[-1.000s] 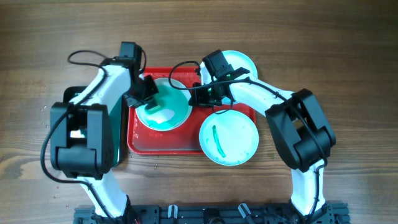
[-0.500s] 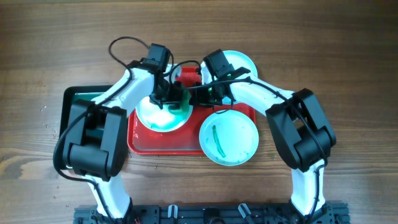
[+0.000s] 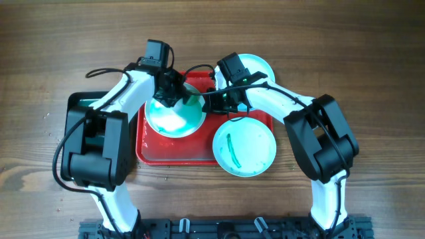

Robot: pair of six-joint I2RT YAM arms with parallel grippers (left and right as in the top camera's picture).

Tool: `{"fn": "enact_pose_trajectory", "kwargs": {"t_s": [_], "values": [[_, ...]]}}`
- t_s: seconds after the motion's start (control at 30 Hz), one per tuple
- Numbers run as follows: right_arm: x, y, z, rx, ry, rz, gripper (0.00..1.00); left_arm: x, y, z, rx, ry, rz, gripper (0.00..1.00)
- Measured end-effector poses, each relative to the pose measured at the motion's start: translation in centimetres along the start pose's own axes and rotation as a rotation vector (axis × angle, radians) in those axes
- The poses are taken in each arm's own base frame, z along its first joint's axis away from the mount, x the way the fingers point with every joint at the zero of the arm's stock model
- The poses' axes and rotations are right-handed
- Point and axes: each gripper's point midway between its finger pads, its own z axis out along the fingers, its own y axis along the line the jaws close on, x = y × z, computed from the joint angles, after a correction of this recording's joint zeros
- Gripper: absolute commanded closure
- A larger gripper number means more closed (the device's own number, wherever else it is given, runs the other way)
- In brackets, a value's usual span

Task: Clean dirty plates on tray and stack at the side
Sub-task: 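Scrub the plate once more, then lift the sponge away to the left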

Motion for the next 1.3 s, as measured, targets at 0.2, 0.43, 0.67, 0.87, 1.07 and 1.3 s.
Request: {"fn": "enact_pose_trajectory", "kwargs": {"t_s": [0.2,0.43,0.67,0.87,1.07,1.3], "values": [[0.1,0.0,0.0,0.001,0.003,0.001,0.96,2.3,-0.8,0.2,0.04,0.098,0.108,0.96],[0.1,0.1,0.0,-0.003,0.003,-0.001,0.96,-0.8,3.7,-0.7,-0.108,0.041,0.026,0.96],[0.1,0.4,0.2,-0.008,0.002,-0.012,0.96,-2.2,7.6,-3.0,-0.25,0.033,0.232,0.96],[0.2,0.4,0.2,-0.009,0.003,-0.016,0.96,2.1,11.1,-5.2,-0.313,0.303,0.672,0.96],[0.3,0.5,0.2,-0.018,0.006,-0.02,0.96,6.3,10.6,-3.5,-0.176,0.439,0.999,0.96],[0.2,0.3,0.1,-0.016,0.006,-0.021,0.96,10.5,7.1,-1.2,-0.059,0.423,1.308,0.96]]}}
